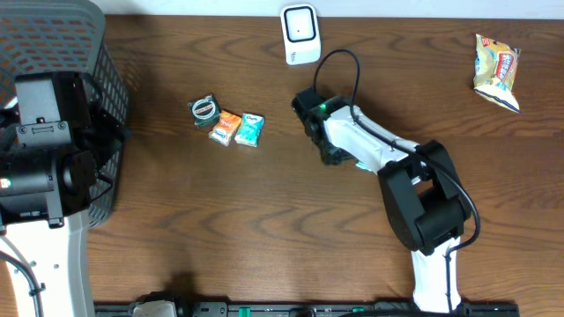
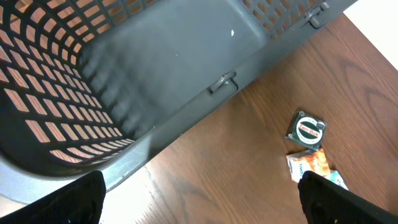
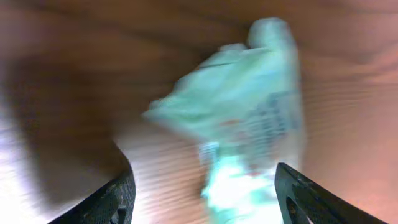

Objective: Scan the item barcode

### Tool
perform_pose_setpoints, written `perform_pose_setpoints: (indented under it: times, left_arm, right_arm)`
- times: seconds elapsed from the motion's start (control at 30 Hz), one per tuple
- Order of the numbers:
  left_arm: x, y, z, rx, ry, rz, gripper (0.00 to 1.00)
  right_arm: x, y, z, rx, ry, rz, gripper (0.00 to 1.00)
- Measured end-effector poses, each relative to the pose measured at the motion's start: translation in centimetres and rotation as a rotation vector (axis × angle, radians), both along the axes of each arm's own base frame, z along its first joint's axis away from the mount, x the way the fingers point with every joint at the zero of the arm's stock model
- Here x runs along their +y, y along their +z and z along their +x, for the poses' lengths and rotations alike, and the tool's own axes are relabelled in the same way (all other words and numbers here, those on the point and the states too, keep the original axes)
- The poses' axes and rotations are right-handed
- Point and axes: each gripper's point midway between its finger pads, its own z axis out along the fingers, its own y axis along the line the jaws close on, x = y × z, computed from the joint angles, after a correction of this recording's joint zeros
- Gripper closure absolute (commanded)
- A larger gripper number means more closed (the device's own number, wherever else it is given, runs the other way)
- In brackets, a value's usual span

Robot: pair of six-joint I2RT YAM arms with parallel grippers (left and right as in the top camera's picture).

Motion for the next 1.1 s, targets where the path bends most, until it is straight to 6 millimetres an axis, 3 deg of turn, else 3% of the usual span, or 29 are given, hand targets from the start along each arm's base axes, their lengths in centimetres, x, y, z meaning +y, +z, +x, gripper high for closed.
perform_pose_setpoints:
  times: [0.07,0.2,0.3,0.37,0.47,0.6,0.83,0.9,1.0,1.1]
  left_arm:
    - [0.0,0.0,0.0,0.000,0.000,0.000,0.02]
    - [0.0,0.0,0.0,0.000,0.000,0.000,0.02]
    - [0.0,0.0,0.0,0.000,0.000,0.000,0.02]
    - [0.0,0.0,0.0,0.000,0.000,0.000,0.02]
    - [0.0,0.0,0.0,0.000,0.000,0.000,0.02]
    - [0.0,0.0,0.0,0.000,0.000,0.000,0.02]
    - [0.0,0.0,0.0,0.000,0.000,0.000,0.02]
    - [0.0,0.0,0.0,0.000,0.000,0.000,0.02]
    - [0.0,0.0,0.0,0.000,0.000,0.000,0.02]
    - [0.0,0.0,0.0,0.000,0.000,0.000,0.02]
  right_arm:
    - [2.6,0.0,-1.5,0.111,-0.009,0.148,0.36]
    - [4.4,1.8,-1.0,0.177,-0.039,0.265,0.38]
    - [2.6,3.8,1.6,0.145,-0.083,0.327,0.44]
    - [1.0,3.9,2.0,0.159,-0.098,0.336,0.46]
    - [-3.0,3.6,2.6,0.192,-0.120,0.339,0.44]
    - [-5.3,2.8,2.4,0.225,-0.102,0.337,0.45]
    - [-5.3,0.2,2.0,0.233,-0.070,0.369,0.63]
    - [-5.0,-0.1,1.9,0.235,-0.059,0.390,0.74]
    - [-4.7,-0.2,1.8,0.231,-0.052,0.410,0.99]
    - [-4.4,0.0,1.7,0.235,-0.053,0.436,0.99]
